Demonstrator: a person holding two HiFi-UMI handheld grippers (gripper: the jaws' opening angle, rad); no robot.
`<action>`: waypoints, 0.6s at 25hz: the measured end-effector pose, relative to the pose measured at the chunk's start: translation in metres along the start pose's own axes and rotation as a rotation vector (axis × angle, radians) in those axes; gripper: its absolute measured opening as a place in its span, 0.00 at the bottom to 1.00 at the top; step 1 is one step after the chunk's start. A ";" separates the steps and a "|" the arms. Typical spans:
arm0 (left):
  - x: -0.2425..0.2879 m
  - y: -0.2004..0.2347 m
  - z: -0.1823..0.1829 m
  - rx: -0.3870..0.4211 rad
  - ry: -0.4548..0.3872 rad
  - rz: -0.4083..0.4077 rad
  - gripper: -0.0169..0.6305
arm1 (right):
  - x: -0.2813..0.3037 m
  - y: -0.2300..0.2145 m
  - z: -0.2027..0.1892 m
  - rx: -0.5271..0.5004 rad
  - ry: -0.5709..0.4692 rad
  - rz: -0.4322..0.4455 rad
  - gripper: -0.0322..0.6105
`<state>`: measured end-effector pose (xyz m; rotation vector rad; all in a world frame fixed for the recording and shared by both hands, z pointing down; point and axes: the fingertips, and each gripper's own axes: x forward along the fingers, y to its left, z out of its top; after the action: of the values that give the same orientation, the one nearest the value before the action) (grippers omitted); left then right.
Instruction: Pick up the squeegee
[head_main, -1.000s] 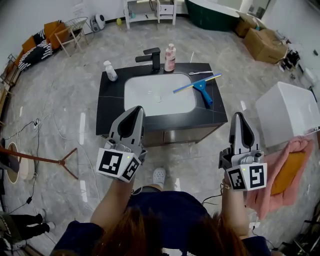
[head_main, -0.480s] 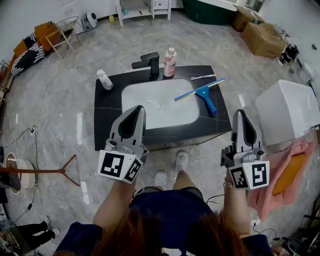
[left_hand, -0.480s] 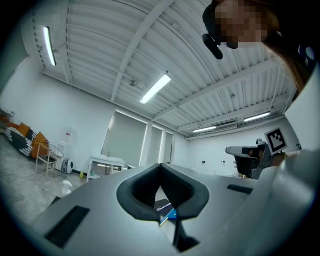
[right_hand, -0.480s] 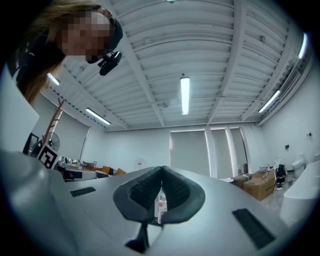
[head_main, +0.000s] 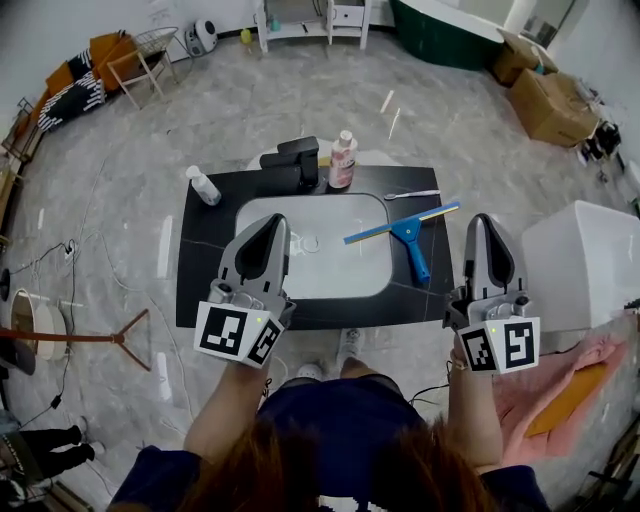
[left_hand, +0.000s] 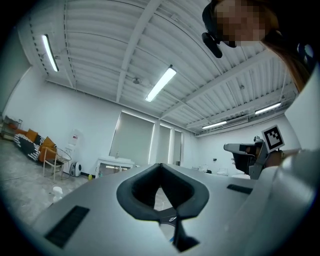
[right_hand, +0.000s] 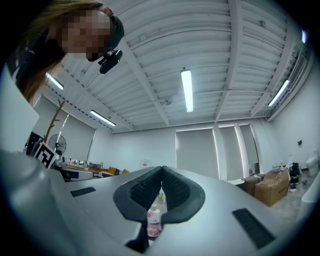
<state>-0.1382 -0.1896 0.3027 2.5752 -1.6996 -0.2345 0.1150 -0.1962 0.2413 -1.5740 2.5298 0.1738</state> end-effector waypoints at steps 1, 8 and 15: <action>0.013 0.000 -0.002 0.001 0.002 0.010 0.05 | 0.010 -0.011 -0.002 0.001 0.001 0.011 0.07; 0.083 -0.003 -0.018 0.001 0.013 0.058 0.05 | 0.063 -0.074 -0.025 0.036 0.021 0.060 0.07; 0.123 0.005 -0.032 0.007 0.042 0.075 0.05 | 0.090 -0.102 -0.046 0.046 0.055 0.038 0.07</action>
<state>-0.0909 -0.3057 0.3226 2.4959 -1.7813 -0.1700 0.1645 -0.3289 0.2670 -1.5349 2.5871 0.0773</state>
